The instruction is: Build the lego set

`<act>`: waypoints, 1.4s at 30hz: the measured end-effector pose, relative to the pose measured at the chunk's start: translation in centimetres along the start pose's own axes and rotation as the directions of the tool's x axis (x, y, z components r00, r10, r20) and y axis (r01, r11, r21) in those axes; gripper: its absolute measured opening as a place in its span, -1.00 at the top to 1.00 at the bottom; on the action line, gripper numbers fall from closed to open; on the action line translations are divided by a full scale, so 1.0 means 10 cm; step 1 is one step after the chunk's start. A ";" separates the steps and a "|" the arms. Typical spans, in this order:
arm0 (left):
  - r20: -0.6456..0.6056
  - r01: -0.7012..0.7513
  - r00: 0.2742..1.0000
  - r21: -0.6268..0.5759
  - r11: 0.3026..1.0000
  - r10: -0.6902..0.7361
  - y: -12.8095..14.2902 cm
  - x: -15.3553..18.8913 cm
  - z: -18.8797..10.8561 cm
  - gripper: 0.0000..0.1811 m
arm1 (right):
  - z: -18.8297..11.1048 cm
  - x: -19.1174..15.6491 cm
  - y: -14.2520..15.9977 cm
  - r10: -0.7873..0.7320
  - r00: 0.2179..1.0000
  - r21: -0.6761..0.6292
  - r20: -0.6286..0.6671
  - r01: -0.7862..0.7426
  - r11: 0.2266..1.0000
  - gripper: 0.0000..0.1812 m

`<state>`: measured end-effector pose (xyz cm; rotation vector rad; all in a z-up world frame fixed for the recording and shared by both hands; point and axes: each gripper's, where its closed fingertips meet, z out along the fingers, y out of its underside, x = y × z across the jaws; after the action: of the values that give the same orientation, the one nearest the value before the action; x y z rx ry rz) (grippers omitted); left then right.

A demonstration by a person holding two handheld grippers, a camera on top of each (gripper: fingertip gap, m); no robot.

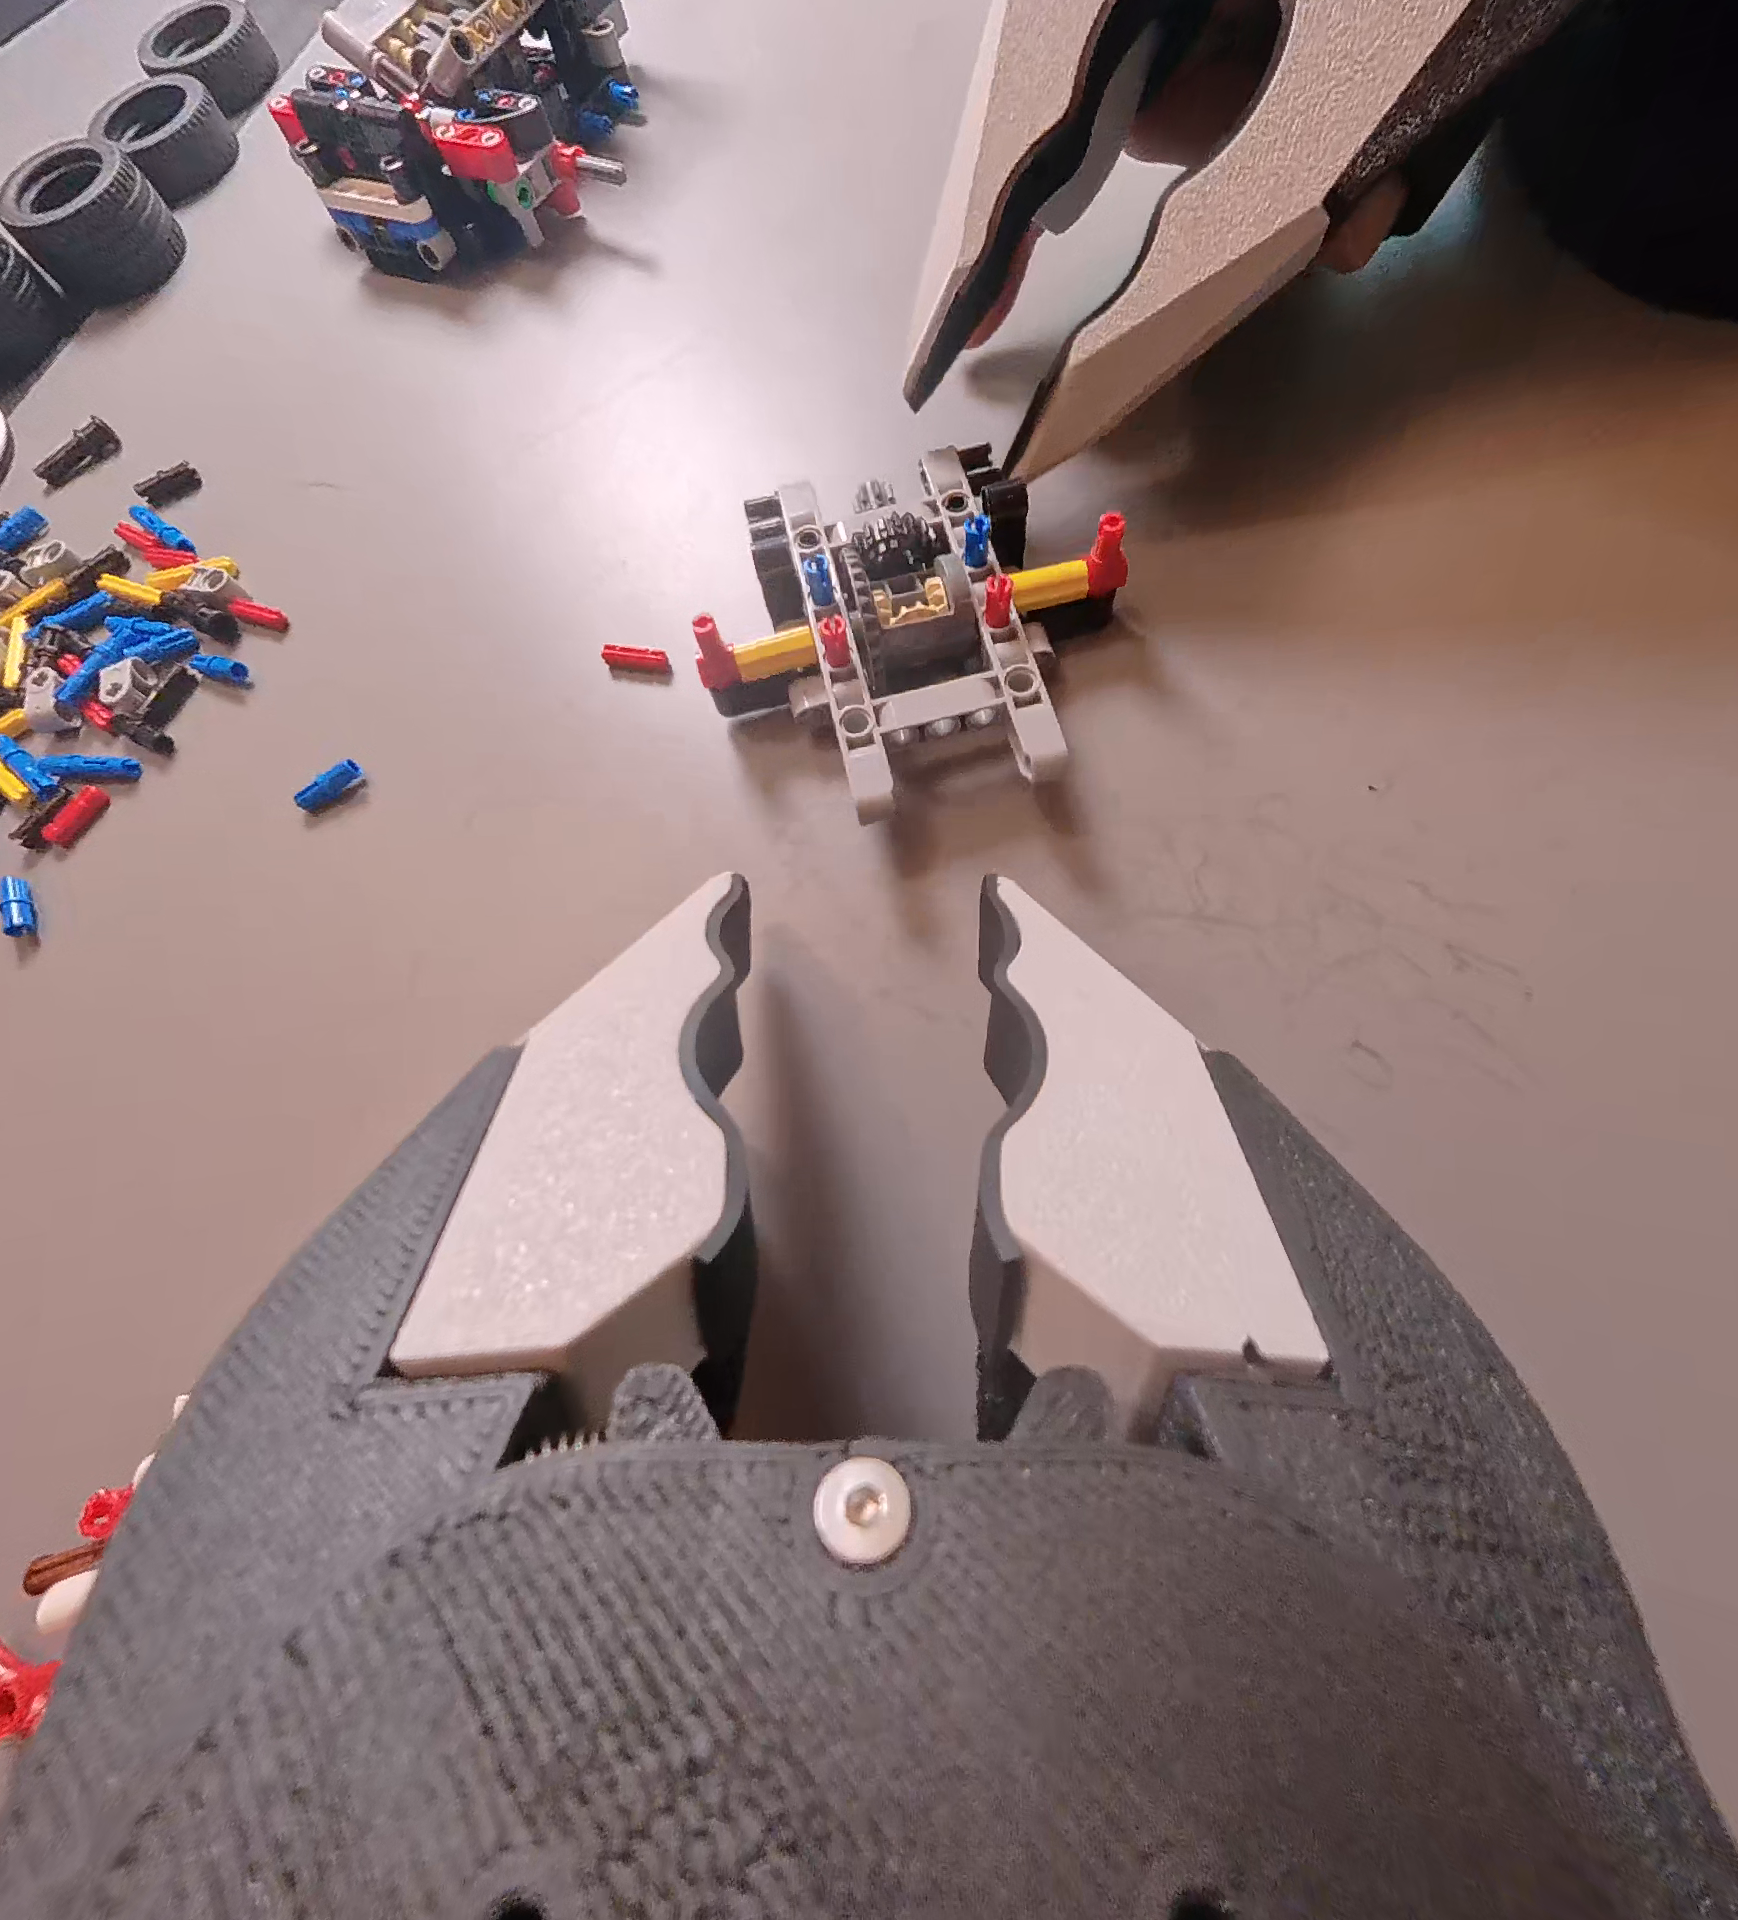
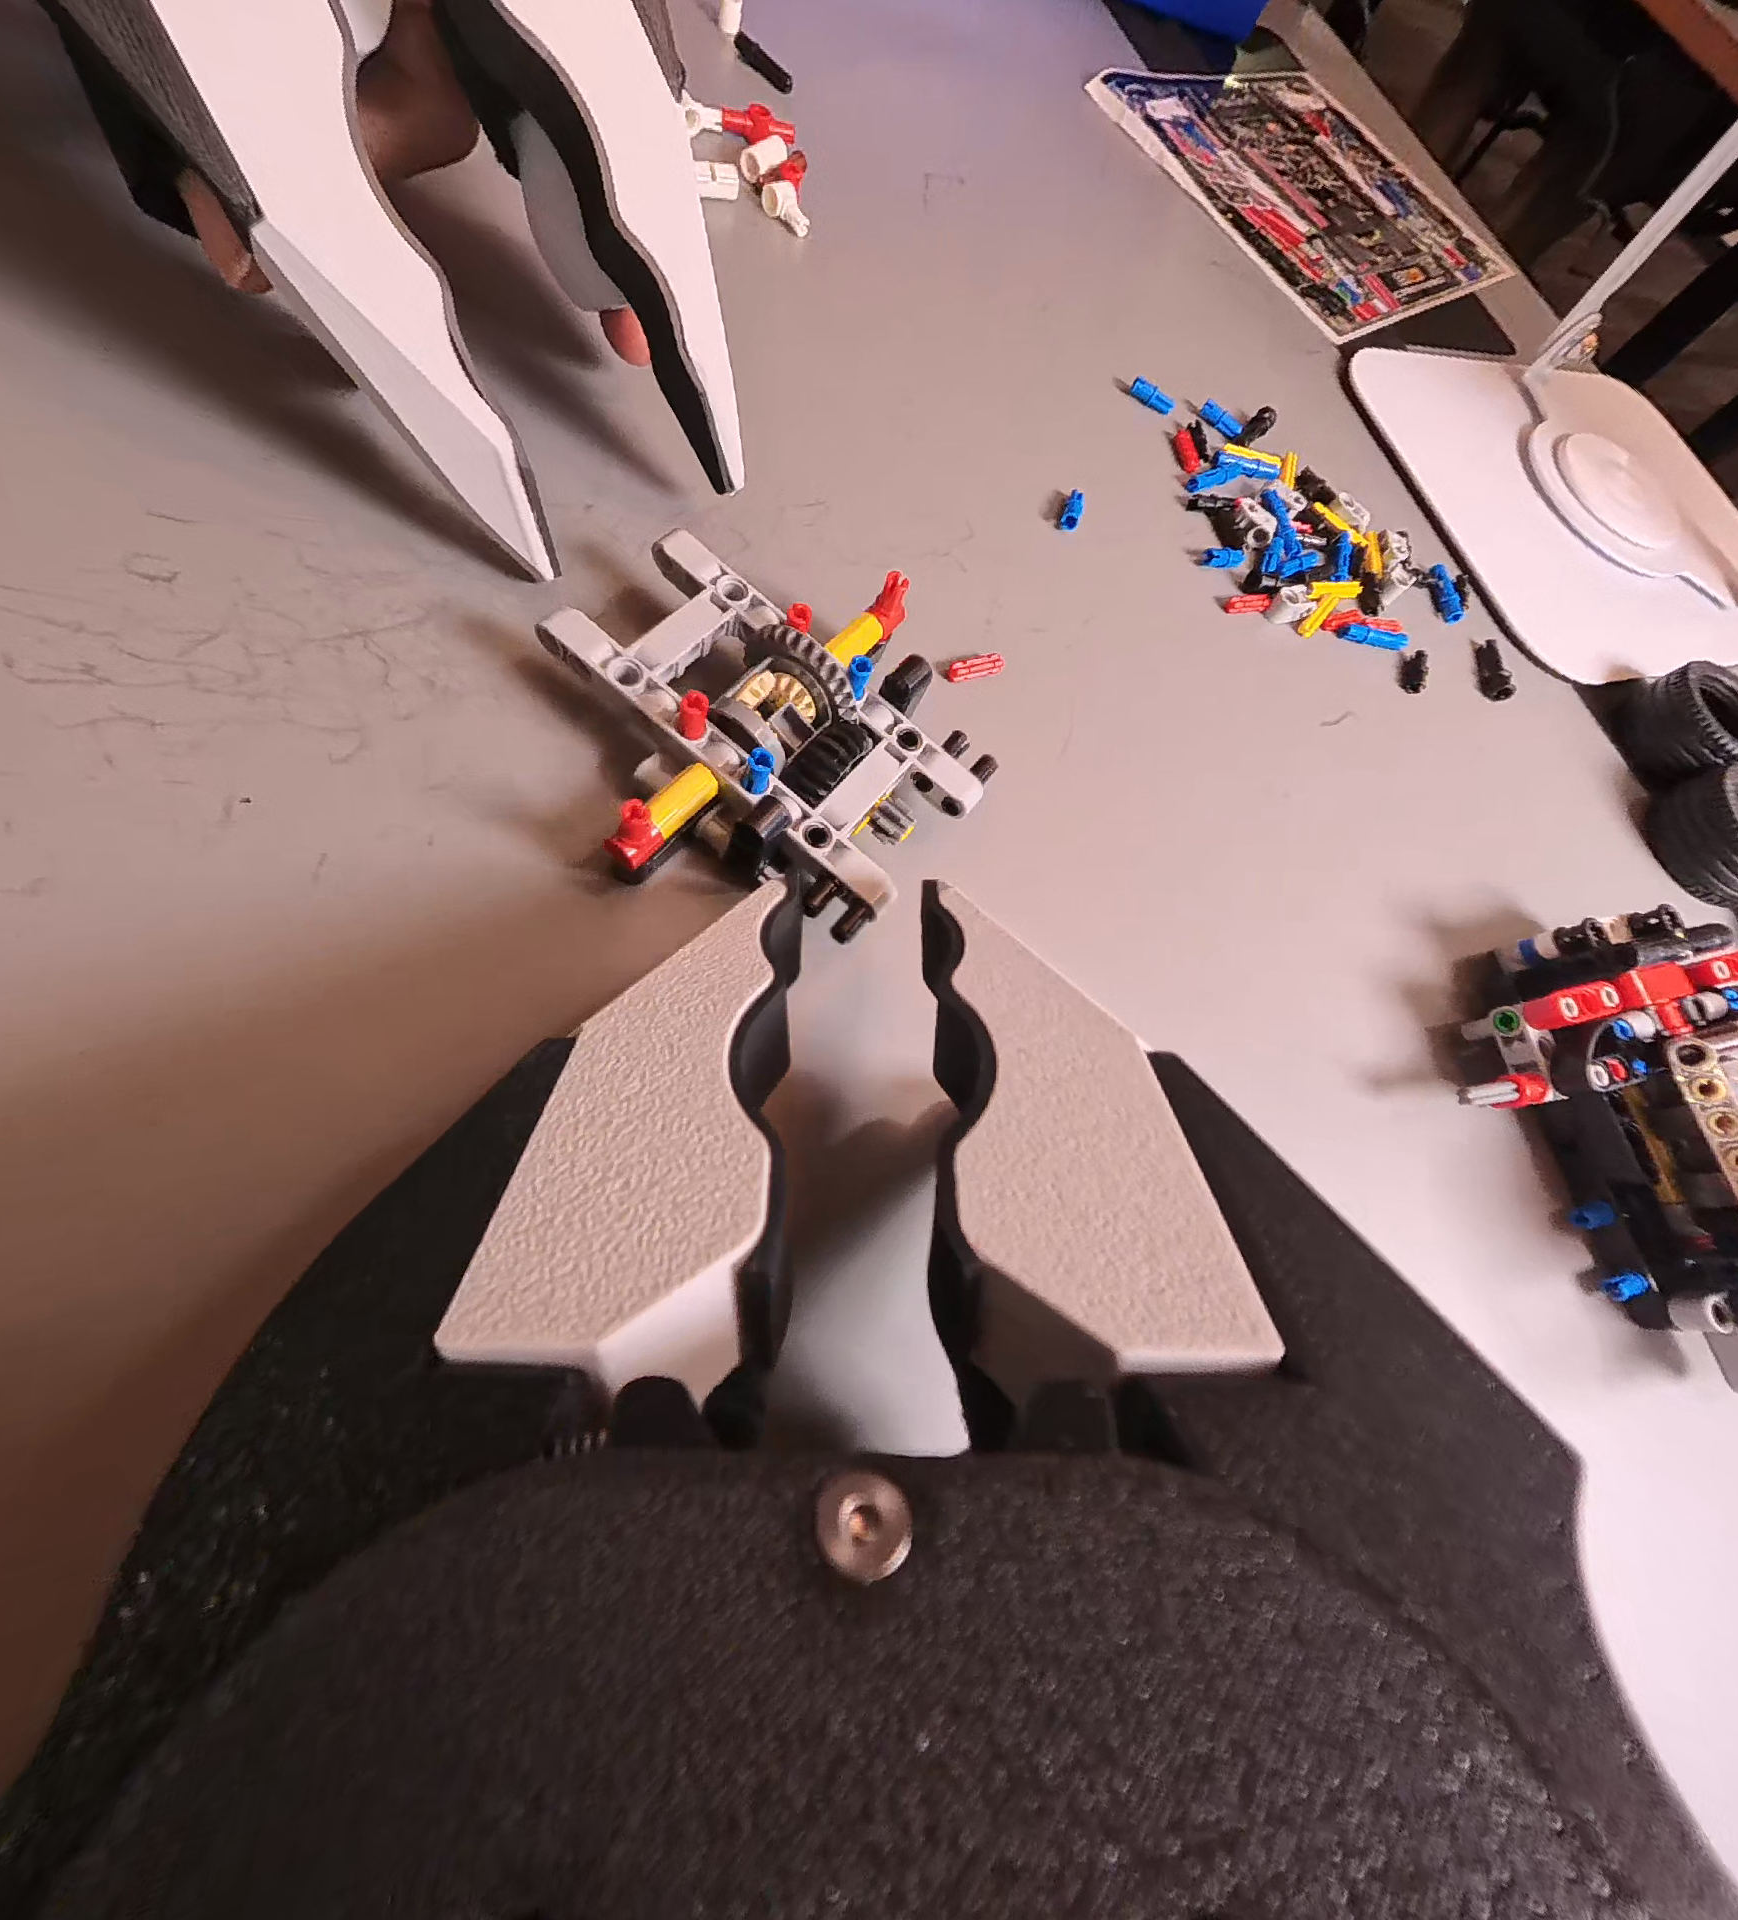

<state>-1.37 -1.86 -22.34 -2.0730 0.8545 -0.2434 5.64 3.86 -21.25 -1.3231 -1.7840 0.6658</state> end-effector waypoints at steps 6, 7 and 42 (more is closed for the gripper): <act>0.013 -0.007 1.000 0.014 1.000 0.007 -0.02 -0.01 -0.02 0.54 | -0.01 -0.07 -0.03 -0.043 0.999 0.012 0.008 0.043 0.999 0.83; 0.017 -0.010 1.000 0.017 1.000 0.010 -0.02 -0.01 -0.02 0.54 | -0.02 -0.10 -0.05 -0.043 0.999 0.026 0.023 0.042 0.999 0.84; -0.062 0.162 0.986 0.098 0.982 -0.157 -0.23 -0.05 0.04 0.54 | -0.13 -0.07 -0.07 -0.077 0.997 0.065 -0.015 0.078 0.995 0.42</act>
<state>-0.47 -0.37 -20.75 -2.0477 0.6935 -0.4239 6.50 2.88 -20.19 -1.2059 -1.7790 0.6668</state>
